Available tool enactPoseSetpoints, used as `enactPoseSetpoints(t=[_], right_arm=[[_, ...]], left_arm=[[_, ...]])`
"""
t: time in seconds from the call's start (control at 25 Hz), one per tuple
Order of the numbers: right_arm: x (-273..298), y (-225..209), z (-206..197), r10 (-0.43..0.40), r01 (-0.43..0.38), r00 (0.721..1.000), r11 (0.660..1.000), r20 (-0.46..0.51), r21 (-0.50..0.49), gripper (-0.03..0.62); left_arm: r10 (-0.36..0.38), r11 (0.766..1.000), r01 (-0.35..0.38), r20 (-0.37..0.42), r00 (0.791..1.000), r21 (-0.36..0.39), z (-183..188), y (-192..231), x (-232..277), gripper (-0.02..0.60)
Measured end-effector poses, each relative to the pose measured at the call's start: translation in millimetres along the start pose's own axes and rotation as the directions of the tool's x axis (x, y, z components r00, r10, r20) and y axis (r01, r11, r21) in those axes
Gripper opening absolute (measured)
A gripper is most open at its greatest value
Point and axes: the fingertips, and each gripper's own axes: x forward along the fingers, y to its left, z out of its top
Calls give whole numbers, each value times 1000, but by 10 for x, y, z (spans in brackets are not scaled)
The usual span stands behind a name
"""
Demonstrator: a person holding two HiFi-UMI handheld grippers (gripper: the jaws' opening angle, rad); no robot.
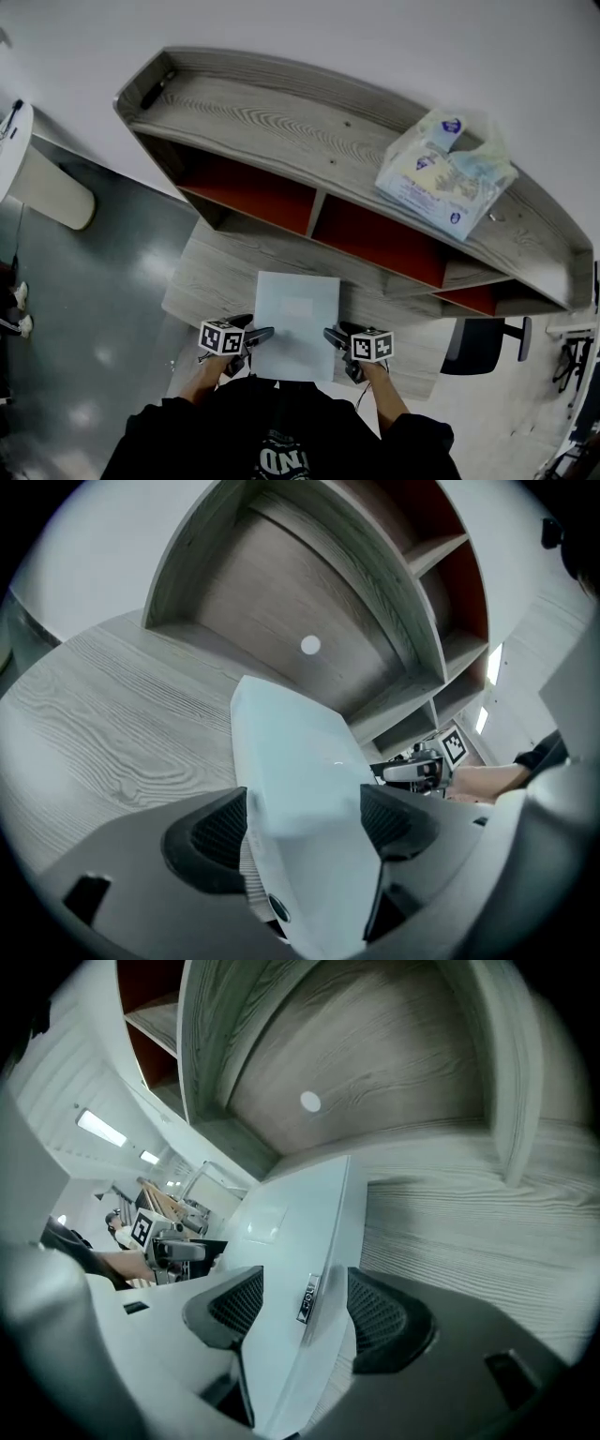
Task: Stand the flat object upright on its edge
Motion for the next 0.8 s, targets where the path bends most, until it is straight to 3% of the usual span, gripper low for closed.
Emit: enactPoseSetpoints(t=[0.2, 0.44, 0.8], right_arm=[[93, -63, -39, 36, -36, 999, 996, -10, 83, 253], [164, -96, -77, 93, -90, 995, 987, -18, 136, 253], [201, -205, -53, 137, -131, 991, 966, -9, 224, 255]], left_arm=[[-15, 998, 12, -42, 999, -58, -99, 76, 106, 371], [-34, 985, 28, -36, 999, -168, -132, 140, 192, 373], [-37, 975, 28, -37, 999, -220, -94, 241, 253, 373]])
